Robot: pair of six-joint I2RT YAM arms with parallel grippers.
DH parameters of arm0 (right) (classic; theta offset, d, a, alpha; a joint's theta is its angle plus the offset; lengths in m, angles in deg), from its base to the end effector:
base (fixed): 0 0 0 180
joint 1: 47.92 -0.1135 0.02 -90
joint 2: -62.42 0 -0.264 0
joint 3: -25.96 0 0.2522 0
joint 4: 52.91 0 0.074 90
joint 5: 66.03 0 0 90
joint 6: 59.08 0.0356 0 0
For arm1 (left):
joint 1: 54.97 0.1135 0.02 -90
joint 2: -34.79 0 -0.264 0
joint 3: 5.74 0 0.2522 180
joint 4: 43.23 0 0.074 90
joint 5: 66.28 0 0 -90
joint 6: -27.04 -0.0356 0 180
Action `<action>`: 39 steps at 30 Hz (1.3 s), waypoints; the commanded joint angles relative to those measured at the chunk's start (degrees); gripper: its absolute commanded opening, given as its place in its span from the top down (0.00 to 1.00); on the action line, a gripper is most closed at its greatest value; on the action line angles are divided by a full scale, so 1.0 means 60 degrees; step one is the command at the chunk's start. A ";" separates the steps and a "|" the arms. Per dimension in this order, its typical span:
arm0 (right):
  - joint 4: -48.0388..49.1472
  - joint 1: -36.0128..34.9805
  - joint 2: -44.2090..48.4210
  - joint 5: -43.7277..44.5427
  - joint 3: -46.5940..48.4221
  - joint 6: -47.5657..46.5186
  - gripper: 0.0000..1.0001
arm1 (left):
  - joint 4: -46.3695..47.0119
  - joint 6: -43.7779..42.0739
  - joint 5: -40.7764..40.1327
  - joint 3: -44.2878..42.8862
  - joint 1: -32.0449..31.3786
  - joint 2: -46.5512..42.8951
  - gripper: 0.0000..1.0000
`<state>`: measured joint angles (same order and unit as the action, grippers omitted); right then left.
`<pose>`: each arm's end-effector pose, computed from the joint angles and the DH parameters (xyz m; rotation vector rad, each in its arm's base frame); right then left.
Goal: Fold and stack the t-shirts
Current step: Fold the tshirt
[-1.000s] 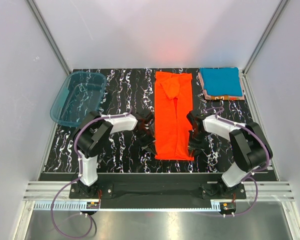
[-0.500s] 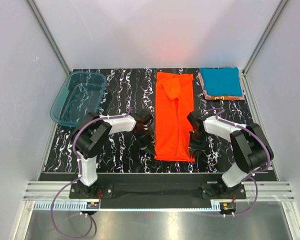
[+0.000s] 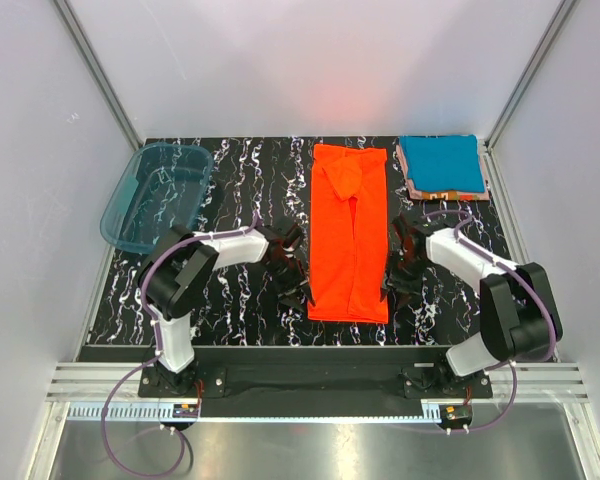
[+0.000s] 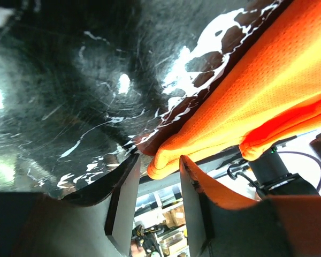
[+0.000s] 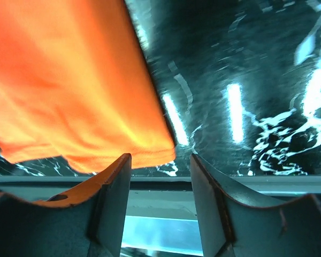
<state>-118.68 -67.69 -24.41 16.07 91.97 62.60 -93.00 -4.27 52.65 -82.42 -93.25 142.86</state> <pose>0.2314 0.0884 0.1784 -0.3180 -3.1103 -0.2349 0.2510 -0.2200 0.1292 0.4402 -2.7596 0.6394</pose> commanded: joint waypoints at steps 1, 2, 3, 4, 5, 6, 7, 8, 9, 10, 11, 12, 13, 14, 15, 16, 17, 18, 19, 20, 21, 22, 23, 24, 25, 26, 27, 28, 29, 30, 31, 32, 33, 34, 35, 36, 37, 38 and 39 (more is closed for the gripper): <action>0.0346 0.0511 0.0219 -0.0761 -0.0445 -0.0022 0.45 | 0.0508 -0.0042 0.0261 0.0319 0.0023 -0.0171 0.59; 0.0420 0.0526 0.0189 -0.0807 -0.0519 0.0066 0.46 | 0.0566 0.0016 0.0392 0.0378 0.0023 -0.0156 0.59; 0.0581 0.0541 0.0145 -0.0865 -0.0578 0.0095 0.46 | 0.0726 0.0046 0.0452 0.0436 0.0023 -0.0097 0.59; 0.0655 0.0541 0.0000 -0.1054 -0.0694 0.0139 0.46 | 0.0772 0.0075 0.0539 0.0481 0.0023 -0.0039 0.59; 0.0844 0.0541 -0.0060 -0.1158 -0.0753 0.0241 0.46 | 0.0801 0.0061 0.0584 0.0466 0.0008 -0.0009 0.59; 0.0962 0.0527 -0.0133 -0.1391 -0.0841 0.0286 0.47 | 0.0787 0.0075 0.0613 0.0452 -0.0006 0.0020 0.60; 0.1065 0.0541 -0.0191 -0.1495 -0.1030 0.0359 0.48 | 0.0772 0.0018 0.0613 0.0437 -0.0006 0.0035 0.62; 0.1269 0.0541 -0.0192 -0.1583 -0.1134 0.0504 0.48 | 0.0685 -0.0012 0.0584 0.0394 -0.0021 0.0035 0.63; 0.1314 0.0556 -0.0177 -0.1656 -0.1294 0.0549 0.48 | 0.0626 -0.0027 0.0555 0.0379 -0.0021 0.0020 0.64; 0.1329 0.0541 -0.0134 -0.1584 -0.1354 0.0579 0.48 | 0.0597 -0.0041 0.0555 0.0364 -0.0021 -0.0038 0.64; 0.1286 0.0527 -0.0090 -0.1482 -0.1398 0.0637 0.48 | 0.0596 -0.0056 0.0555 0.0422 -0.0050 -0.0067 0.64; 0.1285 0.0541 0.0027 -0.1350 -0.1457 0.0681 0.48 | 0.0596 -0.0056 0.0555 0.0451 -0.0050 -0.0097 0.64; 0.1300 0.0527 0.0071 -0.1320 -0.1472 0.0725 0.48 | 0.0567 -0.0056 0.0526 0.0481 -0.0079 -0.0126 0.64; 0.1256 0.0541 0.0101 -0.1262 -0.1472 0.0740 0.47 | 0.0596 -0.0056 0.0540 0.0524 -0.0094 -0.0126 0.64; 0.1241 0.0541 0.0057 -0.1174 -0.1472 0.0755 0.47 | 0.0654 -0.0042 0.0555 0.0641 -0.0123 -0.0097 0.64; 0.1241 0.0527 0.0028 -0.1144 -0.1457 0.0755 0.47 | 0.0756 0.0045 0.0671 0.0715 -0.0167 -0.0039 0.64; 0.1256 0.0526 0.0042 -0.1130 -0.1443 0.0769 0.47 | 0.0960 0.0104 0.0744 0.0802 -0.0196 0.0005 0.64; 0.1270 0.0541 0.0071 -0.1086 -0.1457 0.0770 0.47 | 0.1078 0.0206 0.0818 0.0948 -0.0211 0.0035 0.66; 0.1271 0.0541 0.0115 -0.1042 -0.1457 0.0799 0.47 | 0.1196 0.0265 0.0833 0.1037 -0.0226 0.0064 0.69; 0.1285 0.0556 0.0145 -0.0926 -0.1457 0.0813 0.47 | 0.1458 0.0324 0.0862 0.1096 -0.0241 0.0064 0.72; 0.1300 0.0541 0.0145 -0.0910 -0.1443 0.0828 0.47 | 0.1533 0.0368 0.0848 0.1227 -0.0255 0.0079 0.82; 0.1329 0.0527 0.0145 -0.0939 -0.1443 0.0843 0.47 | 0.1563 0.0383 0.0848 0.1257 -0.0255 0.0064 0.87; 0.1387 0.0541 0.0159 -0.0997 -0.1443 0.0843 0.47 | 0.1578 0.0369 0.0819 0.1272 -0.0241 -0.0023 0.91; 0.1431 0.0541 0.0145 -0.1085 -0.1428 0.0843 0.47 | 0.1563 0.0311 0.0688 0.1301 -0.0241 -0.0111 0.96; 0.1475 0.0527 0.0145 -0.1201 -0.1428 0.0857 0.48 | 0.1534 0.0281 0.0614 0.1301 -0.0226 -0.0184 0.97; 0.1635 0.0497 0.0130 -0.1377 -0.1457 0.0872 0.48 | 0.1476 0.0237 0.0555 0.1272 -0.0212 -0.0243 0.98; 0.1695 0.0468 0.0159 -0.1422 -0.1530 0.0930 0.48 | 0.1417 0.0179 0.0482 0.1257 -0.0197 -0.0316 0.99; 0.1768 0.0424 0.0174 -0.1466 -0.1574 0.1018 0.48 | 0.1344 0.0077 0.0438 0.1185 -0.0182 -0.0346 1.00; 0.1870 0.0366 0.0160 -0.1481 -0.1603 0.1033 0.47 | 0.1227 0.0047 0.0380 0.1141 -0.0153 -0.0375 1.00; 0.1900 0.0264 0.0218 -0.1481 -0.1691 0.1062 0.47 | 0.1197 -0.0012 0.0277 0.1140 -0.0138 -0.0448 1.00; 0.1959 0.0205 0.0218 -0.1495 -0.1750 0.1121 0.47 | 0.1153 -0.0027 0.0218 0.1140 -0.0109 -0.0477 1.00; 0.2061 0.0175 0.0233 -0.1496 -0.1881 0.1179 0.47 | 0.1109 -0.0056 0.0189 0.1184 -0.0080 -0.0521 1.00; 0.2105 0.0131 0.0305 -0.1510 -0.1969 0.1209 0.47 | 0.1109 -0.0056 0.0174 0.1228 -0.0051 -0.0551 1.00; 0.2178 0.0131 0.0335 -0.1481 -0.2042 0.1267 0.47 | 0.1152 -0.0056 0.0188 0.1272 -0.0021 -0.0566 1.00; 0.2179 0.0131 0.0422 -0.1466 -0.2159 0.1282 0.47 | 0.1196 -0.0042 0.0232 0.1388 -0.0006 -0.0566 1.00; 0.2208 0.0102 0.0467 -0.1452 -0.2204 0.1297 0.48 | 0.1226 -0.0027 0.0247 0.1433 0.0008 -0.0566 1.00; 0.2223 0.0116 0.0496 -0.1437 -0.2248 0.1297 0.48 | 0.1255 -0.0027 0.0262 0.1448 0.0008 -0.0566 1.00; 0.2237 0.0102 0.0540 -0.1466 -0.2277 0.1297 0.49 | 0.1284 -0.0027 0.0276 0.1462 0.0008 -0.0551 1.00; 0.2252 0.0102 0.0598 -0.1481 -0.2336 0.1311 0.50 | 0.1285 -0.0041 0.0276 0.1433 0.0008 -0.0551 1.00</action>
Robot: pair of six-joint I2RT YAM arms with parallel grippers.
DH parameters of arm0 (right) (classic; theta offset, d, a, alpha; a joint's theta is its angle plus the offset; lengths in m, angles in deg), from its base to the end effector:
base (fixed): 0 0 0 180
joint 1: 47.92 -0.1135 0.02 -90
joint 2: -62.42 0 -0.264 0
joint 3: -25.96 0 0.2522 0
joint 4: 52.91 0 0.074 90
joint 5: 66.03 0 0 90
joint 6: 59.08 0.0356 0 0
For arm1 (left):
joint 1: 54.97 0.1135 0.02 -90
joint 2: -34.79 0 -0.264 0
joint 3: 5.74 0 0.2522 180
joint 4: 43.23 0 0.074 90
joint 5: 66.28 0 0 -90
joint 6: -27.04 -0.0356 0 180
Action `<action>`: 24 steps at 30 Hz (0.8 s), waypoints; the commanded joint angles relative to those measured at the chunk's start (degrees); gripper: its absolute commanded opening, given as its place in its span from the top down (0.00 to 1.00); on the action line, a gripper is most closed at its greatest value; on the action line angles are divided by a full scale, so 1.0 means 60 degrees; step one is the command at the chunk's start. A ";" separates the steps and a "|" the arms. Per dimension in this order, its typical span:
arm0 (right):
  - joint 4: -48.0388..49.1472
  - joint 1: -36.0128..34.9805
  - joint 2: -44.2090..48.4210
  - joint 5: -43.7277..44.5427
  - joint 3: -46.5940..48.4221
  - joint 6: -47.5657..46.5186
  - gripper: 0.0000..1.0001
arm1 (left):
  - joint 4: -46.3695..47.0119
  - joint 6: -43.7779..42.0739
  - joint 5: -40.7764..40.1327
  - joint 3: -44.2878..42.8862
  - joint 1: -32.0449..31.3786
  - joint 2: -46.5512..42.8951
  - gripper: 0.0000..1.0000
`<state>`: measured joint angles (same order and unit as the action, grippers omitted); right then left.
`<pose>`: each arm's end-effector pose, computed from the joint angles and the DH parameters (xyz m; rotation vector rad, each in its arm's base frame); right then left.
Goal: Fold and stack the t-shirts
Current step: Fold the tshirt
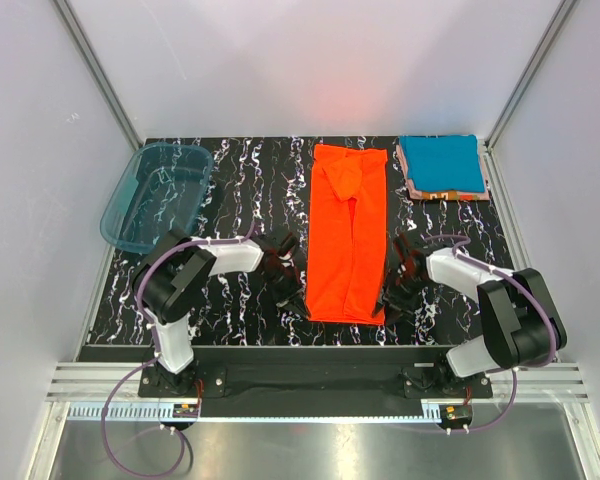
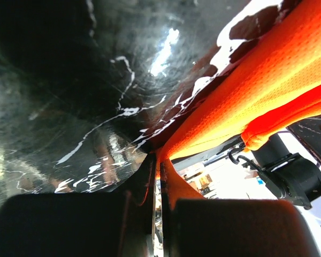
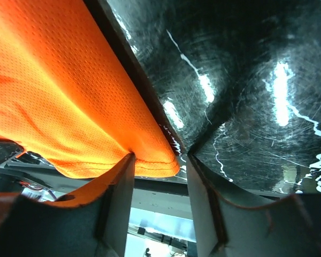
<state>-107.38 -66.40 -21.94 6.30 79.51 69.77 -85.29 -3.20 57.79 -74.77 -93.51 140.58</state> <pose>0.2048 0.0798 0.1395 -0.5165 -2.9847 -0.4730 0.2331 -0.2112 0.1151 0.4205 -2.6878 0.7463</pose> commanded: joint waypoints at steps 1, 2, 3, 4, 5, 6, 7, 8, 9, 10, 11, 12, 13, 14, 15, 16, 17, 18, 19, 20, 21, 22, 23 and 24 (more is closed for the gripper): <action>0.0383 -0.0113 0.0231 0.0162 -0.0274 0.0175 0.51 | -0.0001 -0.0235 -0.0594 0.0158 0.0052 -0.0158 1.00; 0.0398 -0.0128 0.0260 0.0235 -0.0289 0.0204 0.53 | -0.0016 -0.0235 -0.0580 0.0129 0.0052 -0.0158 1.00; 0.0413 -0.0113 0.0290 0.0250 -0.0289 0.0234 0.56 | -0.0030 -0.0249 -0.0623 0.0114 0.0052 -0.0172 1.00; 0.0413 -0.0113 0.0275 0.0279 -0.0260 0.0219 0.58 | -0.0074 -0.0264 -0.0638 0.0100 0.0052 -0.0187 1.00; 0.0442 -0.0128 0.0246 0.0294 -0.0231 0.0205 0.63 | -0.0074 -0.0264 -0.0653 0.0129 0.0067 -0.0230 1.00; 0.0500 -0.0128 0.0275 0.0279 -0.0216 0.0176 0.66 | -0.0060 -0.0264 -0.0667 0.0129 0.0067 -0.0260 1.00; 0.0573 -0.0113 0.0261 0.0265 -0.0216 0.0117 0.69 | -0.0074 -0.0264 -0.0653 0.0129 0.0067 -0.0275 1.00; 0.0646 -0.0128 0.0275 0.0221 -0.0216 0.0088 0.76 | -0.0089 -0.0279 -0.0682 0.0129 0.0067 -0.0289 1.00; 0.0734 -0.0128 0.0275 0.0177 -0.0230 0.0058 0.87 | -0.0089 -0.0322 -0.0682 0.0129 0.0067 -0.0318 1.00; 0.0836 -0.0143 0.0304 0.0148 -0.0245 0.0015 0.93 | -0.0118 -0.0381 -0.0711 0.0056 0.0067 -0.0333 1.00; 0.0823 -0.0128 0.0334 0.0118 -0.0260 -0.0029 0.97 | -0.0263 -0.0439 -0.0784 -0.0002 0.0067 -0.0362 1.00; 0.0837 -0.0143 0.0377 0.0133 -0.0260 -0.0030 1.00 | -0.0381 -0.0628 -0.1002 -0.0075 0.0067 -0.0450 1.00; 0.0794 -0.0143 0.0450 0.0118 -0.0274 -0.0001 1.00 | -0.0658 -0.0746 -0.1106 -0.0207 0.0067 -0.0508 1.00; 0.0750 -0.0157 0.0611 0.0031 -0.0318 0.0014 1.00 | -0.0776 -0.0863 -0.1252 -0.0266 0.0067 -0.0567 1.00; 0.0735 -0.0201 0.0685 -0.0042 -0.0333 0.0029 1.00 | -0.0908 -0.1068 -0.1457 -0.0296 0.0067 -0.0640 1.00; 0.0604 -0.0230 0.0772 -0.0101 -0.0333 0.0130 1.00 | -0.1083 -0.1157 -0.1502 -0.0310 0.0052 -0.0757 1.00; 0.0502 -0.0260 0.0817 -0.0160 -0.0333 0.0189 1.00 | -0.1143 -0.1230 -0.1488 -0.0282 0.0023 -0.0787 1.00; 0.0428 -0.0332 0.0962 -0.0204 -0.0318 0.0233 1.00 | -0.1202 -0.1405 -0.1430 -0.0281 -0.0006 -0.0845 1.00; 0.0297 -0.0449 0.1051 -0.0262 -0.0318 0.0321 1.00 | -0.1391 -0.1465 -0.1415 -0.0296 -0.0050 -0.0918 1.00; 0.0252 -0.0508 0.1269 -0.0335 -0.0318 0.0394 1.00 | -0.1480 -0.1538 -0.1429 -0.0310 -0.0167 -0.1006 1.00; 0.0194 -0.0538 0.1387 -0.0380 -0.0304 0.0511 1.00 | -0.1582 -0.1712 -0.1516 -0.0398 -0.0182 -0.1094 1.00; 0.0062 -0.0538 0.1505 -0.0409 -0.0275 0.0527 1.00 | -0.1844 -0.1801 -0.1604 -0.0515 -0.0211 -0.1168 1.00; -0.0011 -0.0538 0.1709 -0.0453 -0.0115 0.0527 1.00 | -0.2006 -0.1904 -0.1707 -0.0661 -0.0241 -0.1299 1.00; -0.0128 -0.0538 0.1740 -0.0352 0.0061 0.0469 1.00 | -0.2138 -0.2079 -0.1838 -0.1097 -0.0241 -0.1329 1.00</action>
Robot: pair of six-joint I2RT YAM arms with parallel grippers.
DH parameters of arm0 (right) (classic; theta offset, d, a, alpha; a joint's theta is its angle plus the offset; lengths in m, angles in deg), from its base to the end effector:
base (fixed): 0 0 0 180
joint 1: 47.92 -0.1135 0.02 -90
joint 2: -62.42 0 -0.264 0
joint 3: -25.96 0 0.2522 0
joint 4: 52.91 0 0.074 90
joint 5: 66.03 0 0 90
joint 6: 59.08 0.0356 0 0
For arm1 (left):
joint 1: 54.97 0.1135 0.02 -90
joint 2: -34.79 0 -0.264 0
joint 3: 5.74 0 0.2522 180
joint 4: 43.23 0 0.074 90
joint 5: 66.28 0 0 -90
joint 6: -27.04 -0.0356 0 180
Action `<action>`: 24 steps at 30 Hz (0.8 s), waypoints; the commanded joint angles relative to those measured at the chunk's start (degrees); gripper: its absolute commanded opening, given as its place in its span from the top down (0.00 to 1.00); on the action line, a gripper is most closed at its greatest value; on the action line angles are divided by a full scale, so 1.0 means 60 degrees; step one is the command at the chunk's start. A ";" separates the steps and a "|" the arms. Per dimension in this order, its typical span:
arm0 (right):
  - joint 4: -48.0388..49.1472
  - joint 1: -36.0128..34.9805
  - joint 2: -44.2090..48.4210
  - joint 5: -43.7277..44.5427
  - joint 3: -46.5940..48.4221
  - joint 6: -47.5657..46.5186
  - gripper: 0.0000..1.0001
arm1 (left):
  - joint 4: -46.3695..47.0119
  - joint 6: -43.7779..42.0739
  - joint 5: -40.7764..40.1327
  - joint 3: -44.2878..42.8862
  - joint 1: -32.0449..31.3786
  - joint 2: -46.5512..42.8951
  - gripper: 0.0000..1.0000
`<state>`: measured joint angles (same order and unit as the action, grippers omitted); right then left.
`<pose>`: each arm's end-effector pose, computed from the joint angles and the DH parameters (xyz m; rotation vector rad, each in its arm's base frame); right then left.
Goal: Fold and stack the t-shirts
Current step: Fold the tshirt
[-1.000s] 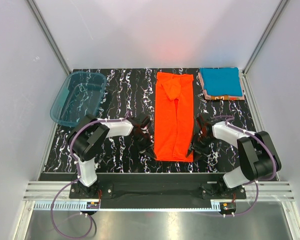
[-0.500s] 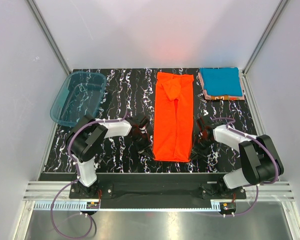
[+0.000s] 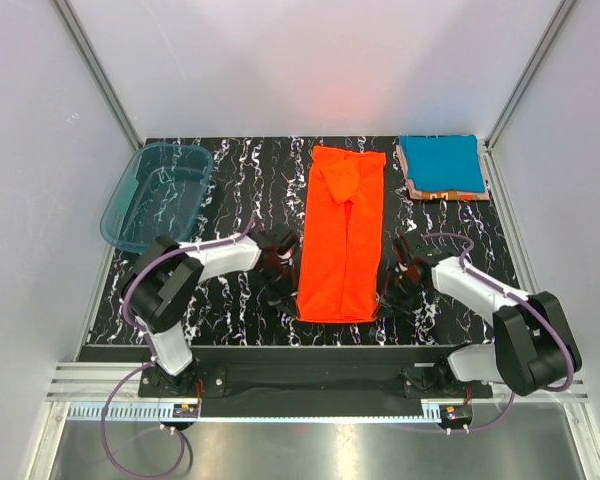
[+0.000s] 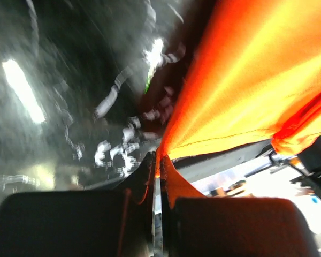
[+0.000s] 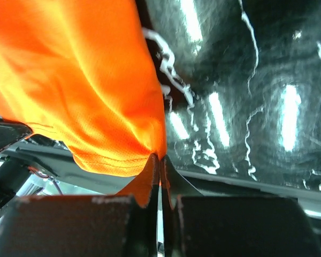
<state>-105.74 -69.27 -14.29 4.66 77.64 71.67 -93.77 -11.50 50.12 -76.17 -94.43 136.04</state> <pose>0.1917 0.0876 0.1585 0.4630 3.0387 0.6165 0.2246 -0.2054 0.1385 0.2478 -2.8414 0.6227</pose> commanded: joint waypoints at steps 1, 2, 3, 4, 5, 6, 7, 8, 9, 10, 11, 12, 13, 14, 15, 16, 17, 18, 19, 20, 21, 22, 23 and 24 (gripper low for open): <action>-0.0707 -0.0075 0.0480 0.0082 0.0579 -0.0023 1.00 | -0.1060 -0.0783 -0.0619 -0.1115 -0.0102 -0.0557 1.00; -0.0870 -0.0061 0.0320 0.0446 0.1059 -0.0169 1.00 | -0.1295 -0.0871 -0.0706 -0.1393 -0.0074 -0.0427 1.00; -0.1060 -0.0061 0.0174 0.0667 0.1354 -0.0330 1.00 | -0.1544 -0.1031 -0.0954 -0.2135 -0.0073 -0.0295 1.00; -0.1424 -0.0046 -0.0002 0.0873 0.1647 -0.0637 1.00 | -0.1982 -0.1120 -0.1058 -0.2462 -0.0073 -0.0177 1.00; -0.1515 0.0026 -0.0366 0.1121 0.2172 -0.0770 1.00 | -0.2189 -0.1193 -0.1175 -0.2871 -0.0059 -0.0060 1.00; -0.1574 0.0099 -0.0558 0.1138 0.2424 -0.1004 1.00 | -0.2380 -0.1325 -0.1466 -0.3528 -0.0030 0.0217 1.00; -0.1574 0.0202 -0.0720 0.1124 0.2644 -0.1078 1.00 | -0.2686 -0.1384 -0.1585 -0.3882 -0.0015 0.0321 1.00; -0.1560 0.0304 -0.0866 0.1095 0.3096 -0.1166 1.00 | -0.2791 -0.1428 -0.1644 -0.4162 0.0116 0.0467 1.00; -0.1589 0.0436 -0.1230 0.1080 0.3347 -0.1341 1.00 | -0.2893 -0.1472 -0.1761 -0.4396 0.0219 0.0657 1.00; -0.1676 0.0481 -0.1466 0.1051 0.3625 -0.1444 1.00 | -0.2938 -0.1502 -0.1791 -0.4848 0.0321 0.0775 1.00; -0.1749 0.0539 -0.1918 0.1079 0.4208 -0.1547 1.00 | -0.2924 -0.1516 -0.1777 -0.5012 0.0554 0.0863 1.00; -0.1823 0.0627 -0.2140 0.1138 0.4504 -0.1693 1.00 | -0.2924 -0.1603 -0.1675 -0.5246 0.0673 0.1009 1.00; -0.1968 0.0700 -0.2360 0.1182 0.4768 -0.1781 1.00 | -0.2967 -0.1633 -0.1616 -0.5466 0.0804 0.1358 1.00; -0.1999 0.0788 -0.2739 0.1211 0.5249 -0.1811 1.00 | -0.3011 -0.1692 -0.1485 -0.5976 0.1052 0.1550 1.00; -0.2057 0.0934 -0.2931 0.1212 0.5486 -0.1928 1.00 | -0.3084 -0.1808 -0.1353 -0.6242 0.1171 0.1799 1.00; -0.2116 0.0979 -0.3107 0.1197 0.5706 -0.1972 1.00 | -0.3201 -0.1867 -0.1323 -0.6520 0.1273 0.2193 1.00; -0.2145 0.1023 -0.3443 0.1226 0.6172 -0.2031 1.00 | -0.3245 -0.1926 -0.1279 -0.7074 0.1477 0.2400 1.00; -0.2204 0.1067 -0.3634 0.1241 0.6409 -0.2162 1.00 | -0.3289 -0.1999 -0.1192 -0.7311 0.1581 0.2561 1.00; -0.2320 0.1125 -0.3825 0.1328 0.6919 -0.2207 1.00 | -0.3319 -0.2000 -0.1133 -0.7575 0.1785 0.2897 1.00; -0.2394 0.1184 -0.4233 0.1372 0.7156 -0.2251 1.00 | -0.3319 -0.2029 -0.0886 -0.7969 0.1874 0.3045 1.00; -0.2496 0.1271 -0.4411 0.1402 0.7390 -0.2353 1.00 | -0.3247 -0.2058 -0.0753 -0.8205 0.1962 0.3177 1.00; -0.2555 0.1316 -0.4790 0.1388 0.7842 -0.2383 1.00 | -0.3246 -0.2073 -0.0679 -0.8439 0.2108 0.3468 1.00; -0.2614 0.1374 -0.4968 0.1358 0.8064 -0.2455 1.00 | -0.3246 -0.2073 -0.0518 -0.8862 0.2167 0.3573 1.00; -0.2730 0.1418 -0.5143 0.1358 0.8298 -0.2456 1.00 | -0.3144 -0.2102 -0.0386 -0.9041 0.2211 0.3704 1.00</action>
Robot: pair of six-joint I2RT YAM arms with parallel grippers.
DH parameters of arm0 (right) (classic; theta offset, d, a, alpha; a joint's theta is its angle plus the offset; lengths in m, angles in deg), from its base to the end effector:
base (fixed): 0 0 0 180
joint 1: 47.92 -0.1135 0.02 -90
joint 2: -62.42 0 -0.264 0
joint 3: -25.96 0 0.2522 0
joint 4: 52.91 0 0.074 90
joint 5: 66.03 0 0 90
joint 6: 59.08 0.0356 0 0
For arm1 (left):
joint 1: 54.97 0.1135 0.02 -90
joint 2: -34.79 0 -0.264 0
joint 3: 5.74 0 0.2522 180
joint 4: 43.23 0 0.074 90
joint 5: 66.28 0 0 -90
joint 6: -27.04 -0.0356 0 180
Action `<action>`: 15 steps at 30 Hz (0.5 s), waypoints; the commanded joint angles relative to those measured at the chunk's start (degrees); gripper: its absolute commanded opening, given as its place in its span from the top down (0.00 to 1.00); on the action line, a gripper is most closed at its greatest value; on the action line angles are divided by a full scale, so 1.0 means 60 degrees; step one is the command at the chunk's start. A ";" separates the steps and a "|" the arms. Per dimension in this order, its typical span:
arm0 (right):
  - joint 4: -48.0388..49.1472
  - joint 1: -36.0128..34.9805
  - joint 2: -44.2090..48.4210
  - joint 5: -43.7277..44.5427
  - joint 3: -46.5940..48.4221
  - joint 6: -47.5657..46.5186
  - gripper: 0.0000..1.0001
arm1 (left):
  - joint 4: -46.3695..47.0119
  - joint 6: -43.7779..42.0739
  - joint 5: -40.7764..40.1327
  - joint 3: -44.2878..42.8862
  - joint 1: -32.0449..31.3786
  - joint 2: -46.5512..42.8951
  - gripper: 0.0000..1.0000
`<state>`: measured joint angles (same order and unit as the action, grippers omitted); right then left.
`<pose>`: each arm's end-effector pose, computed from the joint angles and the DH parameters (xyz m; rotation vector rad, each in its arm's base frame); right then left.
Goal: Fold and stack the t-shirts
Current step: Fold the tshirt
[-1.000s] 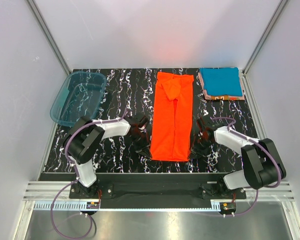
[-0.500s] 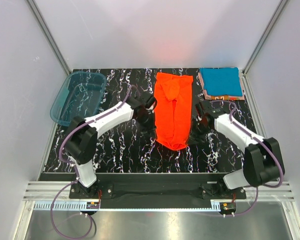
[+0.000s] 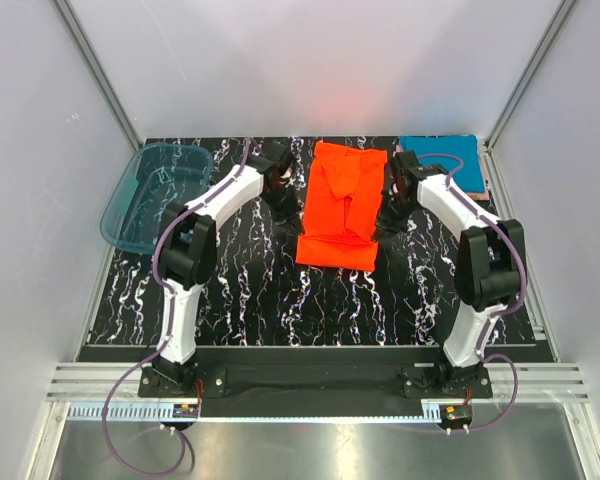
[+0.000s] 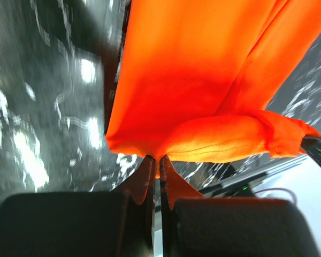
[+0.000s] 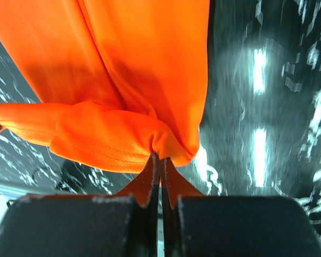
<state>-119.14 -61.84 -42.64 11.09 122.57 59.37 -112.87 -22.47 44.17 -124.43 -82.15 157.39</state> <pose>0.3541 0.0959 0.2265 0.3275 2.9219 0.4523 0.3895 -0.2140 0.2157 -0.2721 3.0120 -0.6963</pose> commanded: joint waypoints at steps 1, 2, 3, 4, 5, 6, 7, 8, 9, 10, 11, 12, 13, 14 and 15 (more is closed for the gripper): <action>-0.0571 0.0238 -0.0580 0.0273 0.1246 -0.0449 1.00 | 0.0113 -0.0274 0.0678 -0.1158 0.0252 0.0234 1.00; -0.0630 0.0268 -0.0872 0.0272 0.1482 -0.0464 1.00 | 0.0201 -0.0288 0.0839 -0.1334 0.0282 0.0380 1.00; -0.0761 0.0297 -0.0991 0.0243 0.1688 -0.0493 1.00 | 0.0419 -0.0274 0.0913 -0.1510 0.0311 0.0454 1.00; -0.0835 0.0355 -0.1137 0.0243 0.2067 -0.0508 1.00 | 0.0494 -0.0230 0.1000 -0.1613 0.0384 0.0541 1.00; -0.0893 0.0385 -0.1399 0.0214 0.2245 -0.0551 1.00 | 0.0582 -0.0099 0.1204 -0.1716 0.0428 0.0731 1.00; -0.0996 0.0400 -0.1532 0.0214 0.2421 -0.0566 1.00 | 0.0800 -0.0040 0.1337 -0.1891 0.0457 0.0791 1.00; -0.1026 0.0458 -0.1635 0.0199 0.2698 -0.0581 1.00 | 0.0918 0.0019 0.1440 -0.1980 0.0501 0.0893 1.00; -0.1055 0.0516 -0.1839 0.0185 0.2802 -0.0595 1.00 | 0.1021 0.0106 0.1542 -0.2082 0.0531 0.0952 1.00; -0.1113 0.0560 -0.1928 0.0156 0.2919 -0.0596 1.00 | 0.1297 0.0122 0.1616 -0.2184 0.0545 0.1054 0.99; -0.1114 0.0590 -0.2074 0.0112 0.3109 -0.0625 1.00 | 0.1431 0.0151 0.1660 -0.2345 0.0545 0.1113 0.99; -0.1114 0.0634 -0.2148 0.0082 0.3198 -0.0639 1.00 | 0.1548 0.0224 0.1660 -0.2419 0.0545 0.1142 0.99; -0.1085 0.0678 -0.2221 0.0024 0.3300 -0.0669 1.00 | 0.1825 0.0253 0.1704 -0.2478 0.0560 0.1215 0.98; -0.1114 0.0693 -0.2382 0.0009 0.3504 -0.0712 1.00 | 0.1958 0.0326 0.1748 -0.2493 0.0589 0.1259 0.98; -0.1157 0.0722 -0.2456 0.0023 0.3622 -0.0742 1.00 | 0.2104 0.0457 0.1850 -0.2508 0.0618 0.1303 0.97; -0.1230 0.0765 -0.2558 0.0009 0.3754 -0.0757 1.00 | 0.2410 0.0502 0.1909 -0.2493 0.0619 0.1333 0.97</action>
<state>-124.85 -57.95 -56.84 11.22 141.37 56.31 -104.59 -21.10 52.13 -136.75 -79.00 164.87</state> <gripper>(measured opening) 0.012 0.034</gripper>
